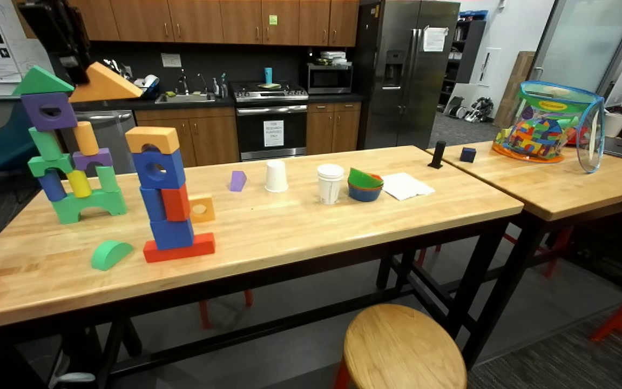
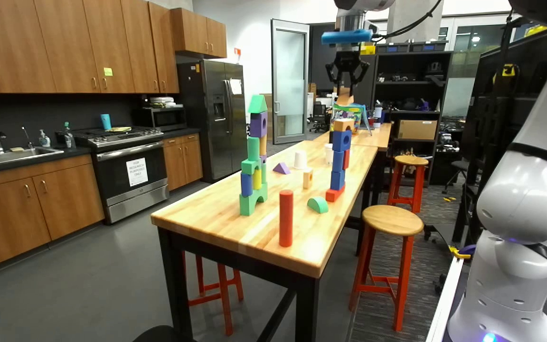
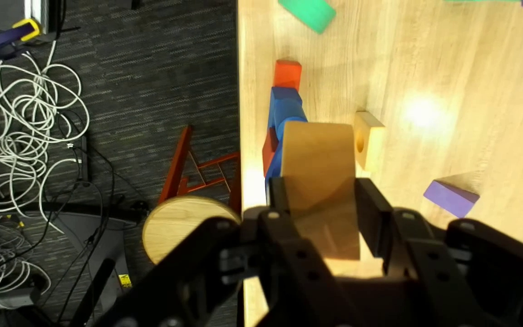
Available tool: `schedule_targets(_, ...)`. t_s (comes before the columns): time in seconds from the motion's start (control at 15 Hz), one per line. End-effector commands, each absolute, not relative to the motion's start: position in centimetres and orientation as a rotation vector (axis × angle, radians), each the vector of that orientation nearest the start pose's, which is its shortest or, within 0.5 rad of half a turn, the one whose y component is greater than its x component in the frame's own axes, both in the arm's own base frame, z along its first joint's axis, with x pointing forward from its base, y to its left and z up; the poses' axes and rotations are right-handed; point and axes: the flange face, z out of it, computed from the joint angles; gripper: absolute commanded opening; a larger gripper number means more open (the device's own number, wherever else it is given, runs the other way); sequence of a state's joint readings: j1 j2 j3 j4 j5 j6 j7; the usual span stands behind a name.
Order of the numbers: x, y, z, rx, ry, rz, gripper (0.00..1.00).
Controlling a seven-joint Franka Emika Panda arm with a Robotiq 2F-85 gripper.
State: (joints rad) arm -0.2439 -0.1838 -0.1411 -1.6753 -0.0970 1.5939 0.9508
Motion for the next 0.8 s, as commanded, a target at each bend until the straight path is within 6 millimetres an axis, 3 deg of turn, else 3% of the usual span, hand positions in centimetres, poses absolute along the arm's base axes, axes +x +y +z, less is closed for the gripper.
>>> schedule_targets(0.0,46.2,-20.5,67.5,-2.413,2.031,-0.17,0.15)
schedule_targets(0.73,46.5,-22.0,67.2,-2.296,2.15,-0.267,0.15)
